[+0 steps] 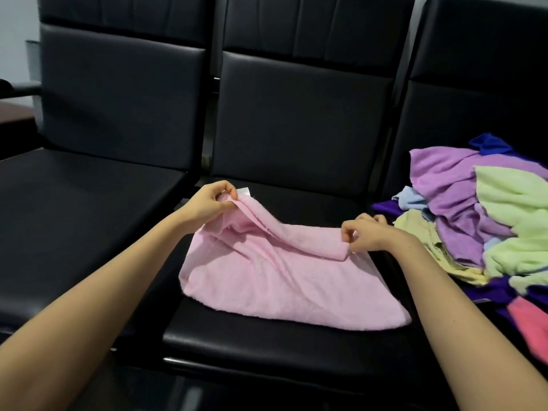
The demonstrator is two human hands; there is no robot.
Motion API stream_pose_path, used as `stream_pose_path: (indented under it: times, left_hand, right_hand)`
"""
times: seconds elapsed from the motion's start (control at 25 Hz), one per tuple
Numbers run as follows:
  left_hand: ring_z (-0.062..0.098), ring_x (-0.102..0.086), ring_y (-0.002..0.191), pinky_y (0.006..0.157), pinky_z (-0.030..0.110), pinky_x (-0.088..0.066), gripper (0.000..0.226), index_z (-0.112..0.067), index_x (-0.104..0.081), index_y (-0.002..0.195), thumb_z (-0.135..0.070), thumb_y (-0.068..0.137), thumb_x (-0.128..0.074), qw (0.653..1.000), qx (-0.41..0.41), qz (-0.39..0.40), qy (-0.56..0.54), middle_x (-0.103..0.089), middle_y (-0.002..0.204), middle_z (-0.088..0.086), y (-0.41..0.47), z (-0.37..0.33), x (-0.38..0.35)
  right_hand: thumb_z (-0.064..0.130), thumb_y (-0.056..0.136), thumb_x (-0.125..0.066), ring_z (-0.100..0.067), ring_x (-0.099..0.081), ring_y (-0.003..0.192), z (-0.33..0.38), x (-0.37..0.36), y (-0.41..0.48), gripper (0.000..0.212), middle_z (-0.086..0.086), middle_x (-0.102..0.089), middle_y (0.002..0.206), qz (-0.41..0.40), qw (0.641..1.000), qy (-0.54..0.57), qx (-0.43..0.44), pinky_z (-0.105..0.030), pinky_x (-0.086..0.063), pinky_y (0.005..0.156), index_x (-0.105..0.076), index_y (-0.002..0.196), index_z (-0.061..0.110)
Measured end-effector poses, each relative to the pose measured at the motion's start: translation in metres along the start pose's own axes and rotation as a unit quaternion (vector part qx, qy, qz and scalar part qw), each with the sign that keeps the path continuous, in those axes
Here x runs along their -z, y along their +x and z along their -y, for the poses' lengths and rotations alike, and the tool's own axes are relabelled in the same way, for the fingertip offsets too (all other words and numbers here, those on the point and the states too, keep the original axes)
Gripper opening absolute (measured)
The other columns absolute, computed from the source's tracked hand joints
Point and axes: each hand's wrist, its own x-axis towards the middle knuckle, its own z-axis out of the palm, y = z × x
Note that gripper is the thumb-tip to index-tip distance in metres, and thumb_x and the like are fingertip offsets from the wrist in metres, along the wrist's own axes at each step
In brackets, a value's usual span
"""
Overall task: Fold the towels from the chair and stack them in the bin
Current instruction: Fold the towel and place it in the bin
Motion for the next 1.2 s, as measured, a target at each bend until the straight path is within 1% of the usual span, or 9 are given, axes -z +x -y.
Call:
stream_pose_path:
  times: [0.24, 0.36, 0.48, 0.56, 0.68, 0.76, 0.88, 1.04, 1.2]
  left_hand:
    - [0.01, -0.047, 0.064, 0.055, 0.016, -0.042, 0.022, -0.017, -0.055, 0.076, 0.003, 0.085, -0.058, 1.0, 0.016, 0.007, 0.024, -0.05, 0.072, -0.003, 0.001, 0.002, -0.004]
    - [0.009, -0.046, 0.061, 0.052, 0.012, -0.041, 0.022, -0.017, -0.054, 0.076, 0.003, 0.084, -0.059, 0.999, 0.02, 0.012, 0.025, -0.049, 0.07, -0.004, 0.0, 0.002, -0.005]
    - [0.011, -0.048, 0.065, 0.057, 0.018, -0.043, 0.021, -0.017, -0.055, 0.077, 0.002, 0.085, -0.059, 0.999, 0.029, 0.019, 0.025, -0.051, 0.073, -0.002, 0.0, 0.003, -0.007]
    - [0.011, -0.048, 0.066, 0.059, 0.02, -0.043, 0.021, -0.017, -0.055, 0.077, 0.002, 0.085, -0.059, 0.999, 0.034, 0.019, 0.028, -0.052, 0.074, -0.002, 0.0, 0.004, -0.006]
    - [0.012, -0.049, 0.067, 0.06, 0.02, -0.042, 0.02, -0.016, -0.055, 0.078, 0.002, 0.085, -0.059, 0.999, 0.034, 0.017, 0.025, -0.052, 0.074, -0.002, 0.0, 0.003, -0.006]
    - [0.013, -0.05, 0.067, 0.06, 0.021, -0.043, 0.019, -0.015, -0.055, 0.079, 0.003, 0.085, -0.059, 0.999, 0.032, 0.004, 0.02, -0.053, 0.075, -0.001, 0.0, 0.002, -0.007]
    - [0.012, -0.049, 0.067, 0.059, 0.02, -0.043, 0.018, -0.014, -0.055, 0.079, 0.002, 0.085, -0.059, 0.999, 0.03, -0.01, 0.016, -0.053, 0.075, -0.001, -0.001, 0.001, -0.007]
    - [0.012, -0.049, 0.068, 0.059, 0.02, -0.042, 0.019, -0.015, -0.055, 0.078, 0.001, 0.085, -0.059, 0.999, 0.035, -0.002, 0.017, -0.052, 0.075, -0.002, -0.002, 0.003, -0.007]
    - [0.013, -0.047, 0.068, 0.059, 0.021, -0.041, 0.02, -0.016, -0.055, 0.076, 0.002, 0.084, -0.058, 0.999, 0.031, -0.001, 0.022, -0.052, 0.074, -0.002, -0.001, 0.003, -0.006]
  right_hand:
    - [0.016, 0.078, -0.058, -0.018, -0.049, 0.103, 0.031, 0.006, 0.013, 0.026, 0.003, -0.045, 0.115, 0.086, 0.995, 0.02, 0.049, -0.033, -0.048, 0.091, -0.056, 0.092, 0.039]
    - [0.022, 0.08, -0.06, -0.017, -0.053, 0.099, 0.042, 0.015, 0.014, 0.016, 0.002, -0.052, 0.117, 0.1, 0.994, 0.001, 0.053, -0.035, -0.05, 0.09, -0.065, 0.095, 0.027]
    - [0.028, 0.076, -0.067, -0.019, -0.047, 0.114, 0.034, 0.018, 0.015, 0.029, 0.007, -0.045, 0.124, 0.152, 0.984, -0.084, 0.026, -0.04, -0.046, 0.098, -0.064, 0.104, 0.033]
    - [0.026, 0.072, -0.066, -0.022, -0.044, 0.117, 0.022, 0.016, 0.018, 0.023, 0.004, -0.042, 0.127, 0.146, 0.983, -0.112, -0.002, -0.042, -0.045, 0.099, -0.064, 0.091, 0.039]
    - [0.016, 0.077, -0.061, -0.025, -0.031, 0.13, 0.006, 0.017, 0.021, 0.014, 0.0, -0.045, 0.133, -0.095, 0.994, -0.036, 0.031, -0.039, -0.03, 0.106, -0.067, 0.083, 0.026]
    - [0.006, 0.081, -0.059, -0.025, -0.03, 0.136, 0.012, 0.021, 0.02, 0.011, -0.003, -0.052, 0.133, -0.299, 0.949, 0.027, 0.093, -0.038, -0.023, 0.106, -0.068, 0.084, 0.008]
    - [0.014, 0.081, -0.052, -0.031, -0.059, 0.103, 0.029, 0.014, 0.016, 0.013, -0.009, -0.066, 0.092, -0.406, 0.903, 0.074, 0.123, -0.035, -0.028, 0.101, -0.061, 0.081, 0.005]
    - [0.021, 0.093, -0.044, -0.03, -0.058, 0.096, 0.018, -0.018, 0.016, 0.027, -0.01, -0.062, 0.107, -0.145, 0.989, 0.04, -0.001, -0.035, -0.04, 0.077, -0.047, 0.119, 0.021]
    - [0.012, 0.081, -0.05, -0.02, -0.058, 0.092, -0.005, -0.011, 0.01, 0.041, -0.002, -0.06, 0.108, -0.003, 0.99, 0.135, -0.034, -0.031, -0.047, 0.076, -0.047, 0.12, 0.025]
